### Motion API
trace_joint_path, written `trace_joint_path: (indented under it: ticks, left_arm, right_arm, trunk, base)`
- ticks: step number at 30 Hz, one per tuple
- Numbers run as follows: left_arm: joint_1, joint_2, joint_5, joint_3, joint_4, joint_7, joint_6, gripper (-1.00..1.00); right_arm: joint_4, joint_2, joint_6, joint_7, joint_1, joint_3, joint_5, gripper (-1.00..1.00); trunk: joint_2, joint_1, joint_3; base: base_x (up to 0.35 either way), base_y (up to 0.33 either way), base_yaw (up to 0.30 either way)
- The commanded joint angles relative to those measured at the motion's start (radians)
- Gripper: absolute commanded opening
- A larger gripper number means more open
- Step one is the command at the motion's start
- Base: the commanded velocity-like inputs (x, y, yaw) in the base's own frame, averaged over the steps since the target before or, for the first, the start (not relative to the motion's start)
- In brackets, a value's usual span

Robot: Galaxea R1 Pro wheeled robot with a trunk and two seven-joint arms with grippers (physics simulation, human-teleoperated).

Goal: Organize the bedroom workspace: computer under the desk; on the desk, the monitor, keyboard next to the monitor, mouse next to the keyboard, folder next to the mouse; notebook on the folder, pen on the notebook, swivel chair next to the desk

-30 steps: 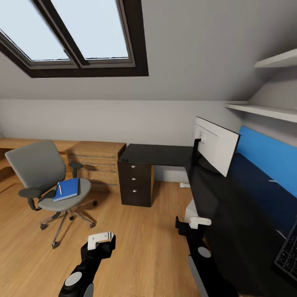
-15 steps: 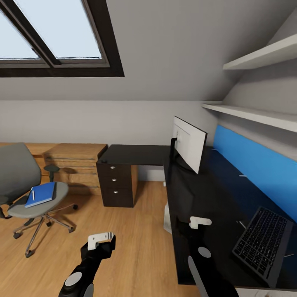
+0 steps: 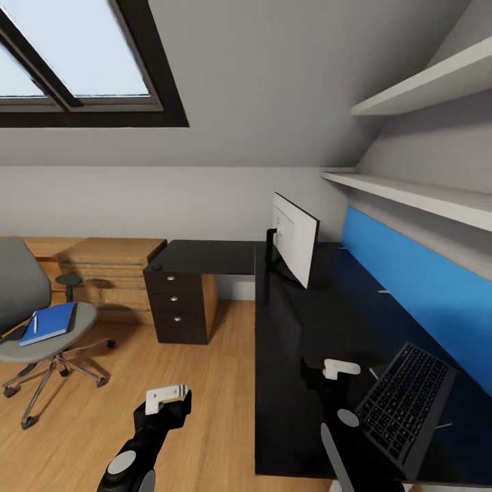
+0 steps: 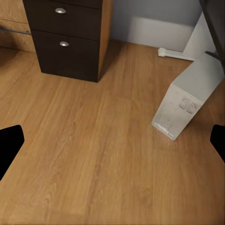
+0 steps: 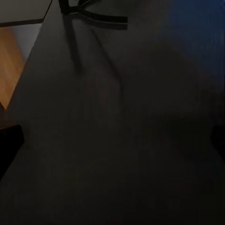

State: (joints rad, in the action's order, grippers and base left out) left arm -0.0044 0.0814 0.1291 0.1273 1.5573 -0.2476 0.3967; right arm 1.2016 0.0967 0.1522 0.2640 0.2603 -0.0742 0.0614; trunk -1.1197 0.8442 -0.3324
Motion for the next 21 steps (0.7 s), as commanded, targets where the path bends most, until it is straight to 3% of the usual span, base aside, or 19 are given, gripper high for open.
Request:
trace_joint_path:
  ticks: [1,3,13,17,21]
  left_arm:
    - [-0.001,0.0,0.011,0.002,0.001,-0.009,0.004,1.0]
    - [-0.001,0.0,0.011,0.002,0.001,-0.009,0.004,1.0]
    - [-0.001,0.0,0.011,0.002,0.0,-0.009,0.004,1.0]
    - [-0.001,0.0,0.011,0.002,0.0,-0.009,0.004,1.0]
    - [-0.001,0.0,0.011,0.003,0.0,-0.009,0.004,1.0]
  right_arm:
    - [0.001,-0.005,0.004,0.007,0.0,0.005,0.007,1.0]
    - [0.001,-0.012,0.005,0.006,0.0,0.018,0.007,1.0]
    - [-0.005,-0.034,0.006,0.004,0.002,0.158,0.007,1.0]
    - [-0.022,-0.069,0.008,0.004,0.006,0.196,0.008,1.0]
    - [-0.077,-0.106,0.007,0.004,0.012,0.209,0.01,1.0]
  trunk:
    - [-0.001,0.0,-0.001]
    - [-0.001,0.0,-0.001]
    - [-0.001,0.0,-0.001]
    - [-0.001,0.0,-0.001]
    - [-0.001,0.0,-0.001]
  base:
    - [0.171,-0.127,0.0]
    - [0.15,-0.119,0.0]
    - [0.051,-0.041,0.0]
    - [0.006,-0.005,0.0]
    - [0.002,-0.001,0.0]
